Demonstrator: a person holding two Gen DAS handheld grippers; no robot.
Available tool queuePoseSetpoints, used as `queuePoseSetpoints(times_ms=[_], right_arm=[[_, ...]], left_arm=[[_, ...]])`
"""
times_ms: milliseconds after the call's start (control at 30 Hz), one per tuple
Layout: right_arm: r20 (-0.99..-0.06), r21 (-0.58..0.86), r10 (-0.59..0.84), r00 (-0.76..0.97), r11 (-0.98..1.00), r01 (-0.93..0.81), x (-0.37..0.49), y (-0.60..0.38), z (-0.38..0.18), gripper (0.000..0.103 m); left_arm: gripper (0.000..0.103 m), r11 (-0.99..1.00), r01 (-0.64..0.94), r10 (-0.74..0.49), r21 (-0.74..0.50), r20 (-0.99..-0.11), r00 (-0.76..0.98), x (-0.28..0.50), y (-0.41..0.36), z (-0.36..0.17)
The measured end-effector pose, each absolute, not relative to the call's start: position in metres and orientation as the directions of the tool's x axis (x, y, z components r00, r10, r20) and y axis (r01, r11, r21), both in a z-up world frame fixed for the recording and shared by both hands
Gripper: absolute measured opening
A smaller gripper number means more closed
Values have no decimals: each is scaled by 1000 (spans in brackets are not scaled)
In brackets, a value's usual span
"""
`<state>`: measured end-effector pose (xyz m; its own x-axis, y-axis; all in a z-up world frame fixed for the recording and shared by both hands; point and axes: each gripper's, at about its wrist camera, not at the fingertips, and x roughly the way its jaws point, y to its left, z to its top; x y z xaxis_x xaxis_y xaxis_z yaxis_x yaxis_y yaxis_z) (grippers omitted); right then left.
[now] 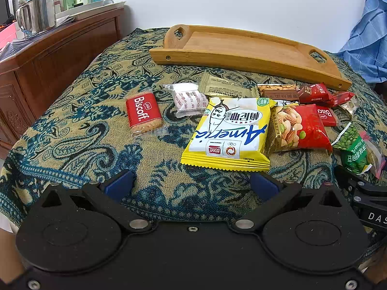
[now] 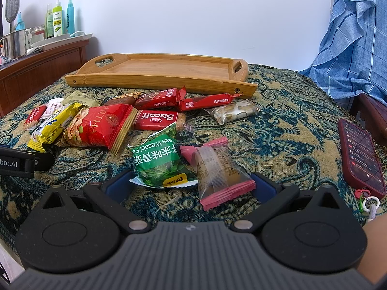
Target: Organize snacks
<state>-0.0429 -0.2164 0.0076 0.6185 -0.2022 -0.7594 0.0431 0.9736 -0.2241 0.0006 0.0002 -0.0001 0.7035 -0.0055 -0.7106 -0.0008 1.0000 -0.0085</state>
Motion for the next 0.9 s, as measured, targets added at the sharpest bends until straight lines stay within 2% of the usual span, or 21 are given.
queuePoseSetpoints(times_ms=[667,900], right_arm=[[-758,-225,-203,619,973,43,-45,-215,7,103],[-774,-214,-197,602,976,45,-40,-220,8,103]], left_arm=[[103,1000,1,-9,-13,-710,704,1,1,0],[103,1000,16,-19,-11,-673,739,-7,2,-3]])
